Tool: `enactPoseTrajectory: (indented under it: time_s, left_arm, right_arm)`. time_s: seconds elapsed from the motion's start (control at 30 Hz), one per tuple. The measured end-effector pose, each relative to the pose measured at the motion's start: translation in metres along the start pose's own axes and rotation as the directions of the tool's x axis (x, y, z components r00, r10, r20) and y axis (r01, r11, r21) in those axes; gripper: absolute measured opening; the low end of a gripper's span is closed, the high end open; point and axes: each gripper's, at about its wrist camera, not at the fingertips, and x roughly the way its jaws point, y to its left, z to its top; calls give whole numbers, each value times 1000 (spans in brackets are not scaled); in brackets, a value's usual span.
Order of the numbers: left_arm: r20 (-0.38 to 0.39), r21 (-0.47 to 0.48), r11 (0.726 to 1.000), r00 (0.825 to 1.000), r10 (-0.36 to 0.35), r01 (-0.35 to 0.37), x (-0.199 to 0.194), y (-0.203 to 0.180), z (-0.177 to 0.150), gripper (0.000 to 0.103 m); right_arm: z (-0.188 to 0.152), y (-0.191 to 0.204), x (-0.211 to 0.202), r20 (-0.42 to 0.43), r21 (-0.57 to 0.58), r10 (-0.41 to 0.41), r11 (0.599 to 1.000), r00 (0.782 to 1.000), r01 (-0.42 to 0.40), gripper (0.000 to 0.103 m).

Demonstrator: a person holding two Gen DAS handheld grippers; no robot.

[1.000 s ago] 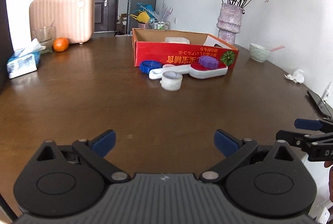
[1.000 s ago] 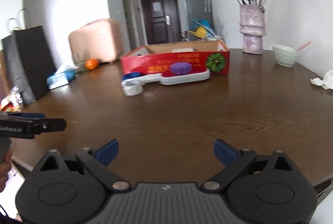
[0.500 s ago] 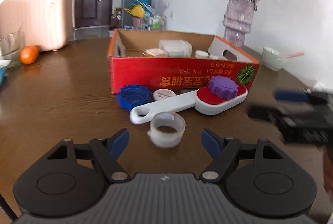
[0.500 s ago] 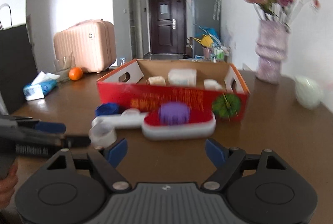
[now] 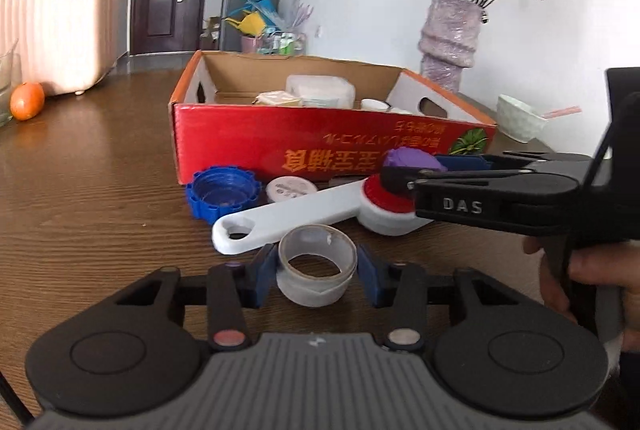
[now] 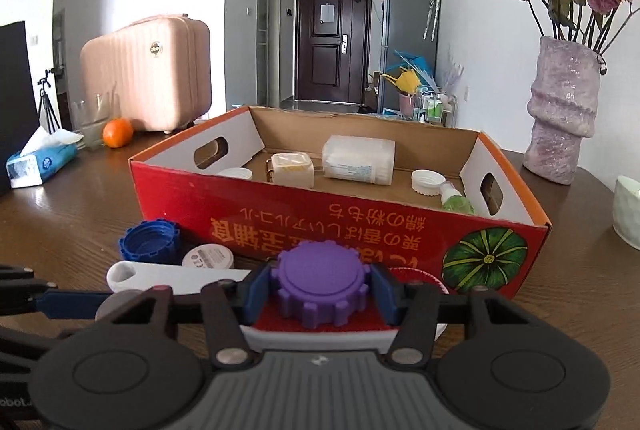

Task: Organize rigid objects
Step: 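Grasp the white tape roll with the left tool while the right tool grasps the purple cap, then carry the tape roll and purple cap into the box and release them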

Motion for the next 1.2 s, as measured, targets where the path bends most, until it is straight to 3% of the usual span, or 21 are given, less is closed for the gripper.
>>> enactPoseTrajectory:
  time_s: [0.13,0.27,0.4,0.47,0.57,0.67,0.73,0.87,0.97,1.1,1.13,1.2]
  left_arm:
    - [-3,-19,1000,1000,5,-5,-4,-2,0,44]
    - [61,-70,997,998,17,-12,-41,-2,-1,44]
    - [137,-48,996,987,86,-80,-92,-6,-9,44]
    - [173,-34,991,976,136,-132,-116,-10,-16,44]
    - [239,-71,986,957,167,-154,-153,-14,-27,44]
    - [349,-64,975,911,220,-211,-189,-27,-41,44]
    - [410,-48,975,886,219,-219,-214,-37,-51,44]
    - [449,-35,979,872,194,-200,-252,-52,-70,44]
    - [499,-42,972,838,219,-229,-274,-66,-88,44]
    - [540,-72,968,807,239,-239,-299,-78,-113,44]
    - [545,-77,967,803,243,-241,-303,-81,-118,44]
    - [532,-57,966,811,242,-250,-309,-85,-124,44]
  right_arm:
    - [-1,-2,-1,8,3,5,1000,1000,-5,53]
    - [0,-4,-6,16,20,6,1000,1000,-6,53]
    - [-2,3,-54,94,0,-31,1000,995,31,53]
    - [-8,7,-86,130,9,-34,999,991,33,53]
    - [-21,14,-136,191,12,-45,999,981,44,53]
    - [-38,22,-184,253,19,-36,999,967,32,53]
    - [-54,30,-216,305,-3,-11,1000,952,13,53]
    - [-84,51,-270,383,-43,-25,998,923,45,53]
    - [-106,62,-304,456,-50,-23,997,890,51,53]
    - [-130,69,-336,518,-29,-54,996,854,81,53]
    - [-136,69,-343,534,-16,-57,997,844,78,53]
    - [-144,72,-355,551,4,-71,997,831,83,53]
